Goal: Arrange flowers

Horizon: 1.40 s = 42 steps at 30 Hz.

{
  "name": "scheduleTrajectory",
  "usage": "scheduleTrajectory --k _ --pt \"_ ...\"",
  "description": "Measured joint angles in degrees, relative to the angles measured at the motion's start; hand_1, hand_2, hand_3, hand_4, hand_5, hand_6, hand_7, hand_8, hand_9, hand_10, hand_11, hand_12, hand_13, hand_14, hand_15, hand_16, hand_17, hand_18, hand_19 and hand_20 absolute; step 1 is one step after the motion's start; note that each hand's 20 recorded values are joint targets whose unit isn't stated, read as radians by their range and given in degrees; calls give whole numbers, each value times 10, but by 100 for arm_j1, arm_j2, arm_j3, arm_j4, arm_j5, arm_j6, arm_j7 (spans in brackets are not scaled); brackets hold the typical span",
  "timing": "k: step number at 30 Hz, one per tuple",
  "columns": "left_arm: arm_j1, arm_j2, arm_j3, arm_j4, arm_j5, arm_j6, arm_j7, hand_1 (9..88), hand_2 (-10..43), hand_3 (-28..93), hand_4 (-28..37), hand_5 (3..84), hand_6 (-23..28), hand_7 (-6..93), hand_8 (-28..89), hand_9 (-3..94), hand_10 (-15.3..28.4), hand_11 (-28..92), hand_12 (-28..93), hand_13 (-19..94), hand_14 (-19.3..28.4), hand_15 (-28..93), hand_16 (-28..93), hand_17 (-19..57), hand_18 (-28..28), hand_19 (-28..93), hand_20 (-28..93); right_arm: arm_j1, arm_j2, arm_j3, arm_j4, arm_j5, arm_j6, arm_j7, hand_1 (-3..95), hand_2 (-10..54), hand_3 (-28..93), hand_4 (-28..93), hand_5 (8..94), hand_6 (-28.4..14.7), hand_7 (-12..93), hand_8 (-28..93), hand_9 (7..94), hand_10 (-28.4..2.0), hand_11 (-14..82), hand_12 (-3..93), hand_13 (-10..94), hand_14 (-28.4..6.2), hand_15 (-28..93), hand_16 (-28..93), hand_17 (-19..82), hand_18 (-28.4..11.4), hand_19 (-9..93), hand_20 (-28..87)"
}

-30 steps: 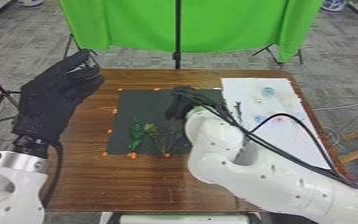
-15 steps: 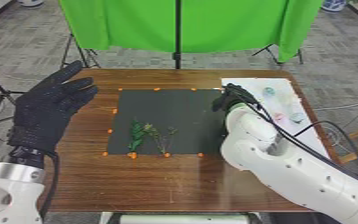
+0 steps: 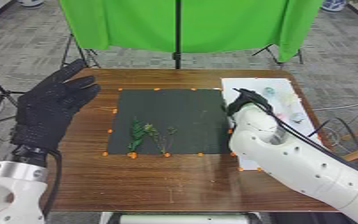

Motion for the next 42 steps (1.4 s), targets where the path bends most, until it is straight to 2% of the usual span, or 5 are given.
scheduleTrajectory --k 14,20,26,34,42 --pt "-37 -1 33 23 -7 -11 -17 244 68 791 -202 372 98 164 -106 341 219 296 117 230 283 510 -88 -105 242 549 165 492 -111 -757 510 77 -6 18 362 -95 690 -243 621 -92 106 -98 805 -159 284 161 832 -92 592 154 453 -209 932 -248" --pt "-66 -5 80 46 -22 -10 5 243 68 791 -200 372 98 163 -106 342 219 296 117 230 283 511 -88 -105 241 549 164 822 -280 -1199 879 -60 105 -13 418 -95 719 -272 727 -41 170 -99 846 -125 309 166 842 -75 581 156 453 -190 930 -260" --pt "-40 -5 82 46 -43 -5 58 245 68 791 -202 372 98 163 -106 342 217 298 117 230 283 511 -88 -105 242 549 164 892 -412 -1371 1023 -238 229 -111 546 -95 662 -281 851 -15 217 64 927 -88 313 230 895 -50 557 184 451 -178 932 -211" --pt "21 -6 71 43 -48 -5 78 244 69 792 -201 372 99 163 -106 342 218 297 116 230 282 511 -88 -105 242 549 164 857 -435 -1337 1046 -253 408 -179 542 -95 722 -283 868 -26 233 128 937 -81 368 199 913 -47 577 200 444 -181 932 -149" --pt "36 -56 68 41 -47 -5 67 245 69 792 -202 372 99 163 -106 341 218 298 116 231 283 512 -88 -105 242 549 164 964 -226 -1727 1080 -482 1146 -181 535 -95 750 -282 875 -36 231 160 937 -83 387 194 915 -47 593 200 442 -184 932 -129"
